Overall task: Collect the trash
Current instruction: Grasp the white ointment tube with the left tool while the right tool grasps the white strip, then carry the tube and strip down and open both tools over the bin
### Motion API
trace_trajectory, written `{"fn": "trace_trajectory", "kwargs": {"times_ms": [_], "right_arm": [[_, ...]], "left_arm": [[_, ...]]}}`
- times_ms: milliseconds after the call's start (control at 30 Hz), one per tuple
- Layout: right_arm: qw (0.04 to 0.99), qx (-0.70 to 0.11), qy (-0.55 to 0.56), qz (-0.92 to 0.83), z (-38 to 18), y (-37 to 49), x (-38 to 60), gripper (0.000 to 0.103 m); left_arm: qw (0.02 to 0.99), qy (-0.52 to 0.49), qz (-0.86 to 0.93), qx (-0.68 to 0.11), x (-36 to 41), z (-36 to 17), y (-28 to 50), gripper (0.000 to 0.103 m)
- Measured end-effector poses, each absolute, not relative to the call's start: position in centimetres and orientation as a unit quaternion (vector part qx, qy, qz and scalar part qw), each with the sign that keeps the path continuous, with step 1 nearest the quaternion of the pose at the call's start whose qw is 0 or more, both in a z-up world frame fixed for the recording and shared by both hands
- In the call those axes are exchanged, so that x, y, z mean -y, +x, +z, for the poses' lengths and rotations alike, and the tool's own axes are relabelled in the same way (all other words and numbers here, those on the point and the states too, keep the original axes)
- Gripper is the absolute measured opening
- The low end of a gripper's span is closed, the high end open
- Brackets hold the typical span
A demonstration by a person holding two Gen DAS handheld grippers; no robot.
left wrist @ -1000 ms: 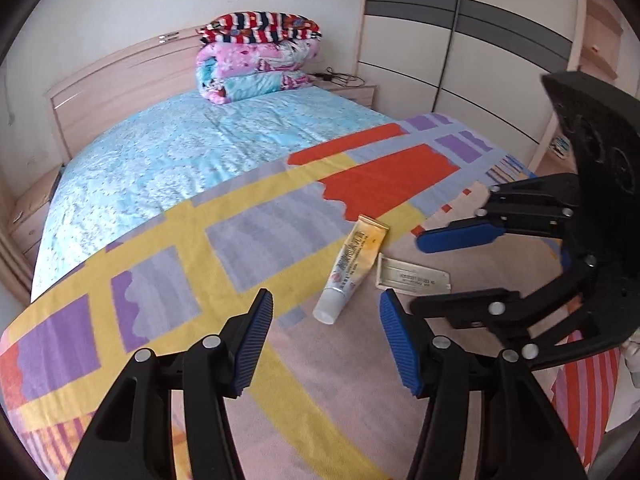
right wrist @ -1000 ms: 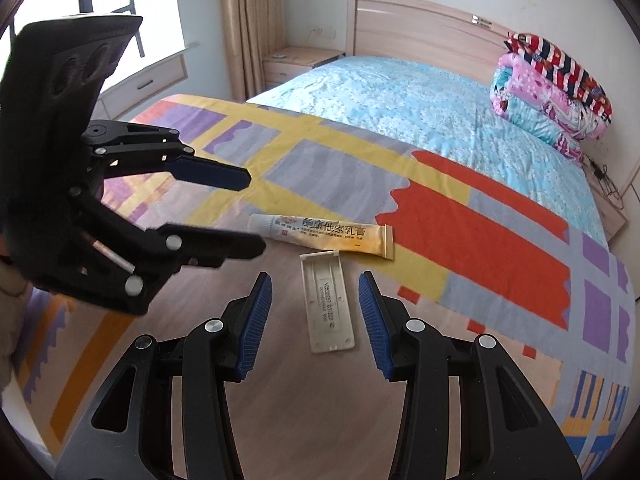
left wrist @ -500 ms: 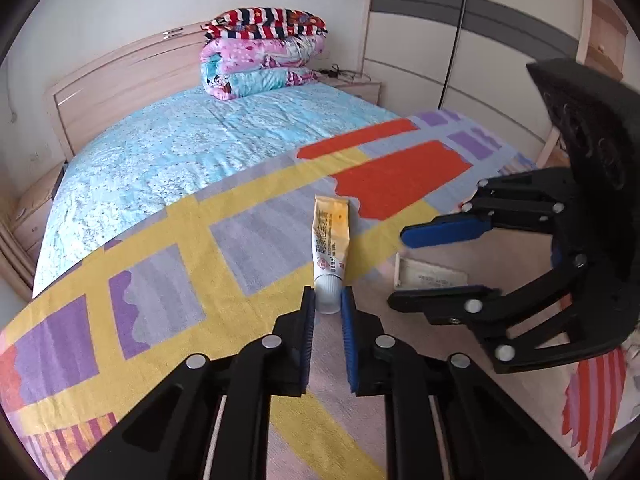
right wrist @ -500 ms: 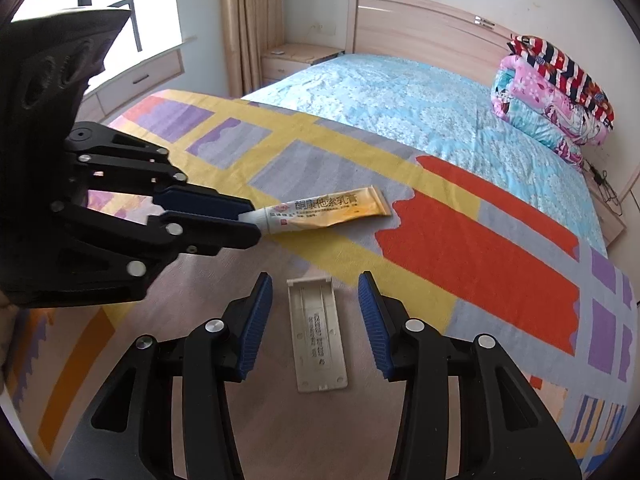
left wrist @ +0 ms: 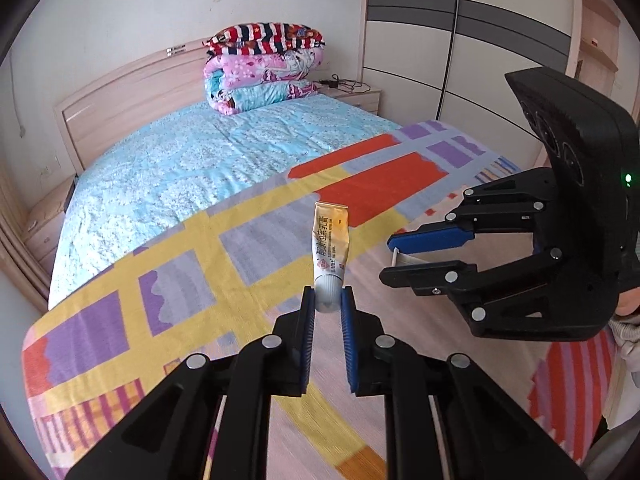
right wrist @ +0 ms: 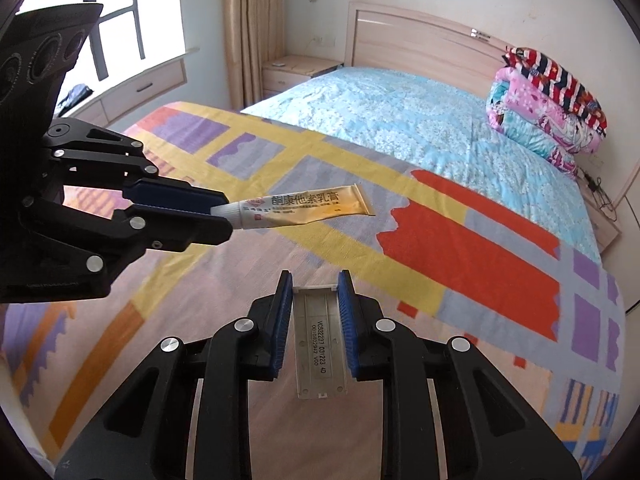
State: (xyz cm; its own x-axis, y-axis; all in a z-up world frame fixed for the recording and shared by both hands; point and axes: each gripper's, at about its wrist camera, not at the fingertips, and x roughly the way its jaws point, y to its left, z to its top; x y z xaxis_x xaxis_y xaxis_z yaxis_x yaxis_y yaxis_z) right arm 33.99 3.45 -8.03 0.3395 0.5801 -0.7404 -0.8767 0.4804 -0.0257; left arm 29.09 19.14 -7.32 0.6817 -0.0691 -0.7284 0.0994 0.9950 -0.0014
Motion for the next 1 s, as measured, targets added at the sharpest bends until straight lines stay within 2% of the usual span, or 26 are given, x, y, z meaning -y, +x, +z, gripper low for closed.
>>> {"fn": "trace_trajectory", "kwargs": {"times_ms": [1000], "right_arm": [[0.817,-0.257,-0.213,0.471,0.9,22.1,7.0,0.023]], "left_arm": [[0.935,0.084,-0.045,-0.34,-7.2,3.8,16.2,0.013]]}}
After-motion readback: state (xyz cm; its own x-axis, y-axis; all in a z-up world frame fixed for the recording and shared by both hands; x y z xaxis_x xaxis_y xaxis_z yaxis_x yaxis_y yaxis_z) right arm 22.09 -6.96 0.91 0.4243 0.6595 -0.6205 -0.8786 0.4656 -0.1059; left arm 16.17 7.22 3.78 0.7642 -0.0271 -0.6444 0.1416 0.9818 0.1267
